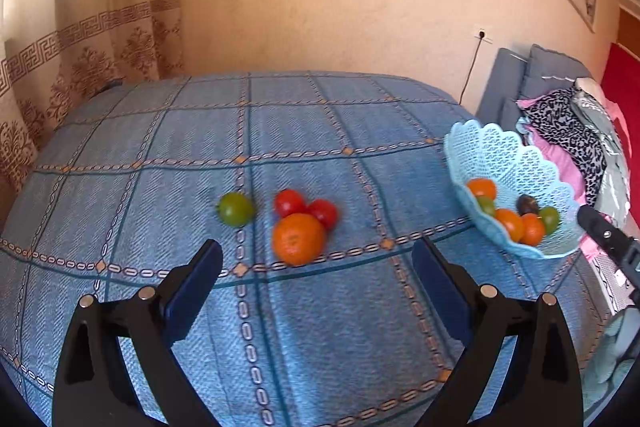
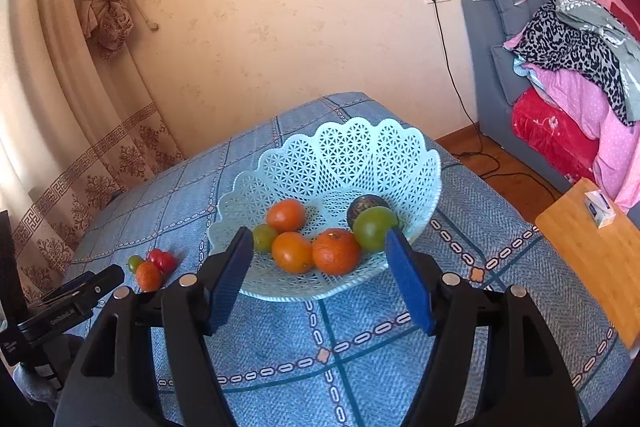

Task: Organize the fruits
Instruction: 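Move the left gripper to the large orange and grasp it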

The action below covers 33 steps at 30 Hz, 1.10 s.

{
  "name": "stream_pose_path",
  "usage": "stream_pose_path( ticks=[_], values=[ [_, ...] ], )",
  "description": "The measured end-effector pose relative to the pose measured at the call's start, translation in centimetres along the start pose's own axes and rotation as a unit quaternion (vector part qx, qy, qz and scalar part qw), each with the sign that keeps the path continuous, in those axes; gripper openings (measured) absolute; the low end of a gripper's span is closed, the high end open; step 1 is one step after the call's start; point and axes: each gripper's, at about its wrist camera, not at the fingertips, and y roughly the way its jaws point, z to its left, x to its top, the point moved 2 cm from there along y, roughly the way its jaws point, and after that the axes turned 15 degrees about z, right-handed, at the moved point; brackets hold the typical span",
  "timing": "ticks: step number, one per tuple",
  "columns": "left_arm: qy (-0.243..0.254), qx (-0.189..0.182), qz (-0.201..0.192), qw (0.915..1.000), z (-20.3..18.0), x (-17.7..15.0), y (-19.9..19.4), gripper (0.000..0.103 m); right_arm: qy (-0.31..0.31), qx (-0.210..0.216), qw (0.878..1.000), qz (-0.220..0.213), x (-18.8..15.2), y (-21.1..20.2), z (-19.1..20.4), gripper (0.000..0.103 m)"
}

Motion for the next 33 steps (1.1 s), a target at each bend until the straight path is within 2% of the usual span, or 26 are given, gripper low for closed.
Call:
stream_pose_path(
  ticks=[7,14,18,21,29,33],
  values=[
    [-0.012,0.011,0.012,0.9998,1.3,0.3,1.6,0.095,-0.032,-0.004,0.999,-0.001,-0.3,0.2,2.3,0.070],
    [-0.011,0.040,0.039,0.9984,2.0,0.9,4.0,0.095,-0.068,0.008,0.998,0.015,-1.0,1.1,4.8,0.070],
    [-0.007,0.035,0.048,0.9982,2.0,1.5,5.0,0.093,-0.086,0.015,0.996,0.027,-1.6,1.7,6.0,0.070],
    [0.000,0.028,0.056,0.9980,1.7,2.0,5.7,0.085,-0.096,0.017,0.995,0.034,-1.9,2.0,6.5,0.070],
    [-0.005,-0.004,0.084,0.9964,1.7,2.6,7.7,0.041,-0.112,0.019,0.992,0.047,-2.1,2.6,7.4,0.070],
    [-0.008,-0.014,0.081,0.9966,1.7,2.2,7.3,0.039,-0.128,0.027,0.990,0.057,-2.0,3.0,8.3,0.070]
  ],
)
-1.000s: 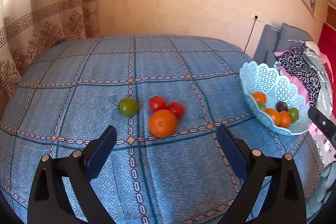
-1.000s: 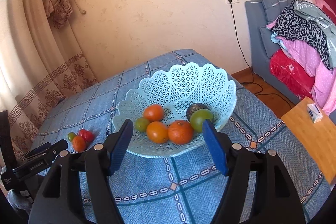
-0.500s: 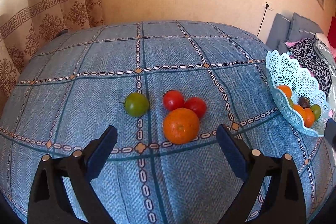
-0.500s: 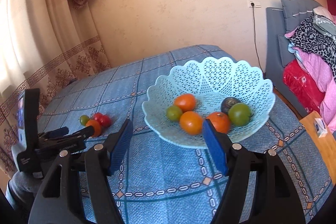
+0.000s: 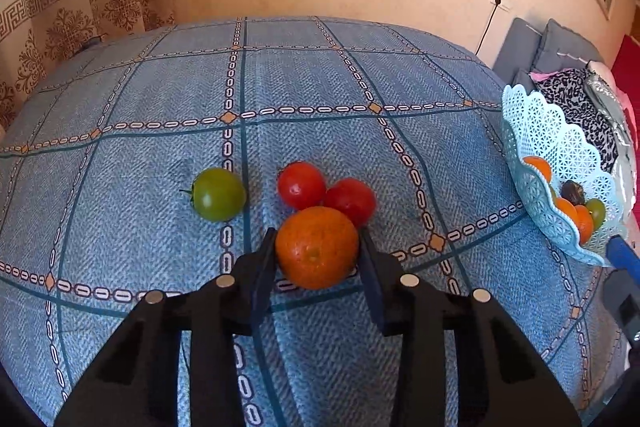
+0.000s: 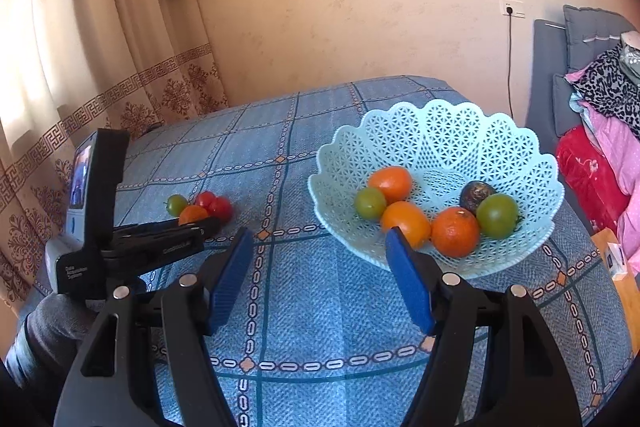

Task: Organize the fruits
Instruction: 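Move the left gripper to the large orange and grasp it, then grasp a red tomato with the right gripper while the left lifts the orange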

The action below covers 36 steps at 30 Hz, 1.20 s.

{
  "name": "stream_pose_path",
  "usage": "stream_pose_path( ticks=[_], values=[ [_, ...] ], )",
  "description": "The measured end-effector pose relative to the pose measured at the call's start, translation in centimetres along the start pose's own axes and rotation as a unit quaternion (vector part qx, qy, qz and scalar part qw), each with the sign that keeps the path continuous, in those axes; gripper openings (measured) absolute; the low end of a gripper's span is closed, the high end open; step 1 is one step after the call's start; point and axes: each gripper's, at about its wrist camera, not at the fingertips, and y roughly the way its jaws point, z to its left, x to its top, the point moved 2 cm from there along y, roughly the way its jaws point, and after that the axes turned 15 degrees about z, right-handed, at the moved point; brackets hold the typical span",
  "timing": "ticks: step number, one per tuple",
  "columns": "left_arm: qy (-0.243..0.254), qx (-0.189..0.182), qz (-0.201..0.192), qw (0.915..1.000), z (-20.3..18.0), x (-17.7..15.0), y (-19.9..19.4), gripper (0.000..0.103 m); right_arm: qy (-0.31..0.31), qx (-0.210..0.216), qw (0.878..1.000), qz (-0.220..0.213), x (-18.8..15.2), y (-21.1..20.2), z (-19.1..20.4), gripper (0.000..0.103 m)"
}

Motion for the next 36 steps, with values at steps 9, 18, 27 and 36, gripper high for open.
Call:
stream_pose_path(
  ticks=[9,18,27,36],
  values=[
    [-0.049,0.040,-0.027,0.9977,2.6,-1.2,-1.7,0.039,-0.075,0.010,0.996,0.038,0.9,2.5,3.9,0.070],
    [-0.097,0.062,-0.062,0.9915,5.5,-1.2,-3.8,0.039,-0.136,0.051,0.986,0.086,2.1,7.4,7.6,0.070],
    [-0.111,0.060,-0.069,0.9896,6.3,-0.9,-4.4,0.039,-0.156,0.054,0.976,0.140,4.4,13.2,9.4,0.069],
    [-0.115,0.056,-0.066,0.9896,6.6,-1.0,-4.1,0.039,-0.166,0.040,0.974,0.147,5.9,15.3,10.5,0.051]
  ],
)
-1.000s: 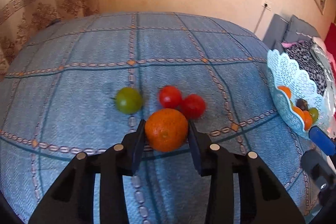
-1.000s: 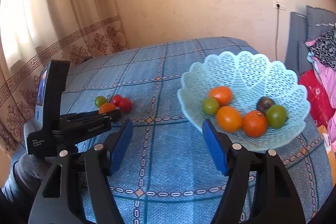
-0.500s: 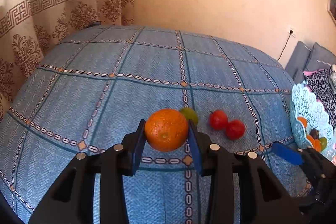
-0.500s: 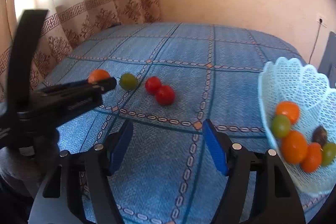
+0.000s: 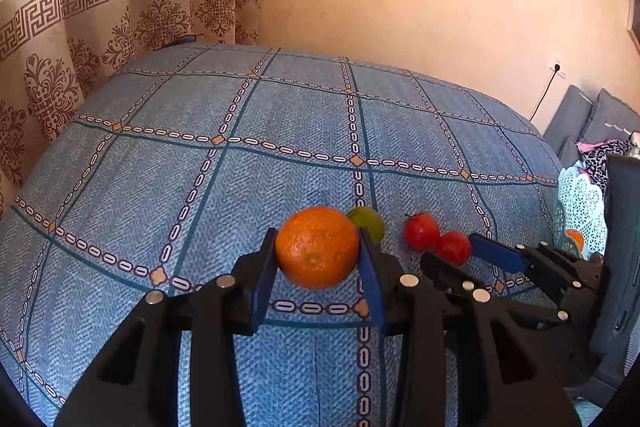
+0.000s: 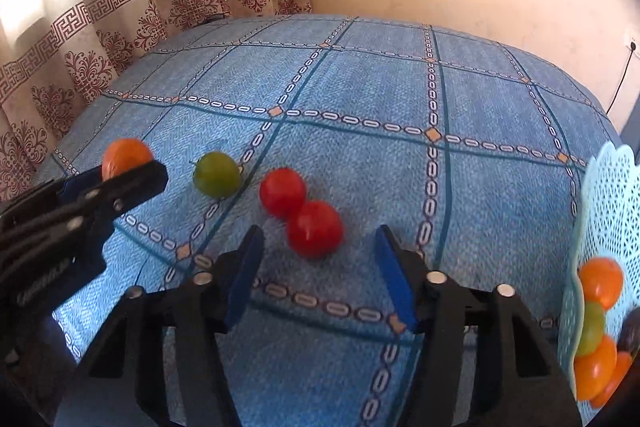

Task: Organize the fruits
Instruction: 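Grasp a red tomato with the right gripper while the left lifts the orange, then carry the red tomato into the basket with the right gripper while the left carries the orange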

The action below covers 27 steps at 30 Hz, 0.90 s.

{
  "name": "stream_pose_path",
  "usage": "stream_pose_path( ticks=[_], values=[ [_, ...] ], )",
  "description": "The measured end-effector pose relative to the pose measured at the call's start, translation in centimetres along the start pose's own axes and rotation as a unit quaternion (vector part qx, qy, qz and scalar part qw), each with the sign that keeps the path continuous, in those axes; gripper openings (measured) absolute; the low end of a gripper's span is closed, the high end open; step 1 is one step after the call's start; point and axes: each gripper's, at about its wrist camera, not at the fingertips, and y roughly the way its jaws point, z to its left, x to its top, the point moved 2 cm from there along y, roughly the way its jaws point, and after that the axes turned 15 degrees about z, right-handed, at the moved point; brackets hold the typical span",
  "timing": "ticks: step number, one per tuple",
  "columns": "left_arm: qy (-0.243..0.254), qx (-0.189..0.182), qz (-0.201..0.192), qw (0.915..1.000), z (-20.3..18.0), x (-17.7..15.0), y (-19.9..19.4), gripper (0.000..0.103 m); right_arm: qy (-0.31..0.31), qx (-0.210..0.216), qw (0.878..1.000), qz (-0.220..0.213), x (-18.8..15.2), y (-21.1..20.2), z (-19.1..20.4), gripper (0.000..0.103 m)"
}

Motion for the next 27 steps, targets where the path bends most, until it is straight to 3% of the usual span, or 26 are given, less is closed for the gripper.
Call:
stream_pose_path(
  ticks=[4,7,27],
  values=[
    [0.001,-0.001,0.002,1.0000,0.1,0.0,0.1,0.039,0.002,-0.012,1.000,-0.004,0.1,0.1,0.0,0.040],
    [0.003,-0.002,0.002,1.0000,0.0,0.1,0.2,0.039,0.006,0.001,1.000,-0.006,-0.1,-0.1,0.0,0.029],
    [0.028,-0.011,-0.006,0.9995,-1.3,-0.5,-0.5,0.039,0.056,0.015,0.997,-0.056,-4.0,-5.8,-0.5,0.029]
  ],
)
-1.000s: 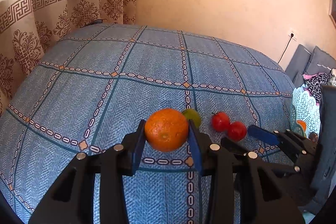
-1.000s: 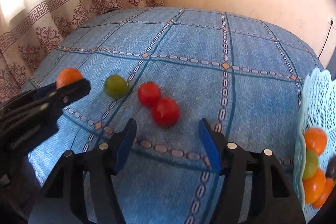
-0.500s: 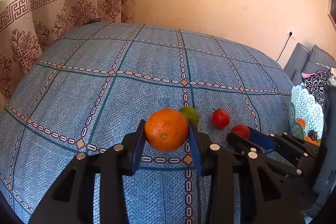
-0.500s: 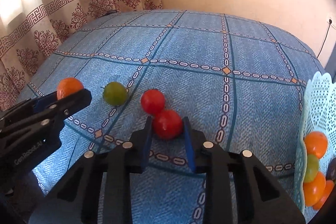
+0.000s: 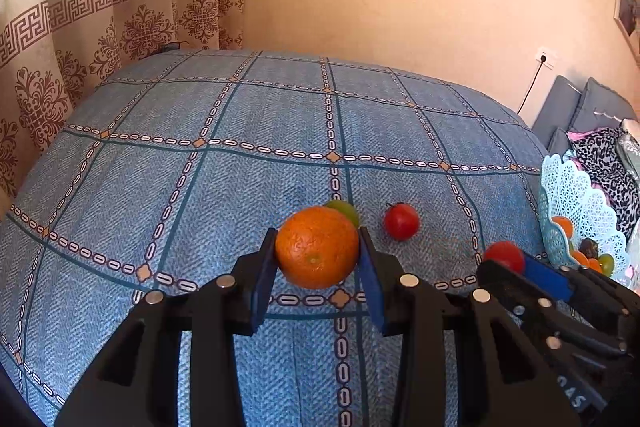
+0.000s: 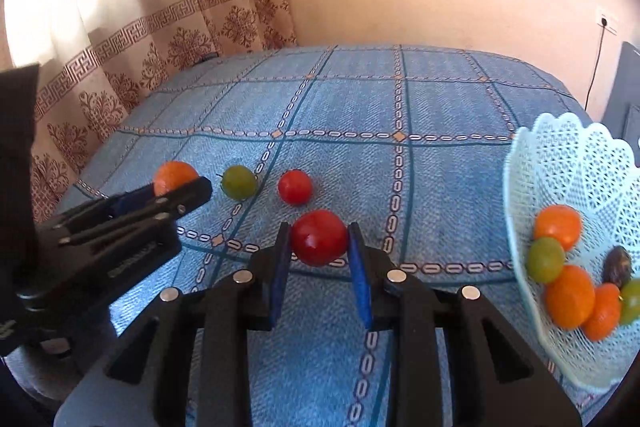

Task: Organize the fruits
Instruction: 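Carry the red tomato into the basket with the right gripper while the left carries the orange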

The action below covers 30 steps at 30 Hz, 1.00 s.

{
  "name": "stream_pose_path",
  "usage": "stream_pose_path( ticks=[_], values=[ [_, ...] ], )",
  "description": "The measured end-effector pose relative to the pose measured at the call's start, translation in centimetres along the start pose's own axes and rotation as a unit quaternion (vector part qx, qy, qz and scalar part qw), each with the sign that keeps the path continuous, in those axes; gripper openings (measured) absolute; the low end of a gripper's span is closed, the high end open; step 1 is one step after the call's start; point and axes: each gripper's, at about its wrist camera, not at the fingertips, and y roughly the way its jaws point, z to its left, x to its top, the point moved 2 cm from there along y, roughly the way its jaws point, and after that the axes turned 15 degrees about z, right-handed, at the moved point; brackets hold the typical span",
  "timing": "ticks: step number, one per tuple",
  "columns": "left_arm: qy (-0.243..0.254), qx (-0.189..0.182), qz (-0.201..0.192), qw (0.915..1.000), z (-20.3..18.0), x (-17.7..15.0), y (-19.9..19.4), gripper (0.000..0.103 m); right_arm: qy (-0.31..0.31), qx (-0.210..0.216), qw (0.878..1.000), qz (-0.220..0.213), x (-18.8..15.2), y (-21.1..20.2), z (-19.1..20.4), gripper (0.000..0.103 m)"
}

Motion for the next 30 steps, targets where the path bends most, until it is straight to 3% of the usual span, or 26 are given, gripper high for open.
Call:
stream_pose_path(
  ticks=[15,30],
  values=[
    [0.045,-0.013,-0.010,0.9989,-2.9,-1.2,-1.0,0.039,0.048,-0.011,0.998,-0.045,-2.1,-5.0,-1.6,0.029],
    [0.085,-0.023,-0.013,0.9960,-5.6,-2.5,-1.6,0.039,0.125,-0.047,0.986,-0.096,-5.3,-10.9,-7.4,0.029]
  ],
)
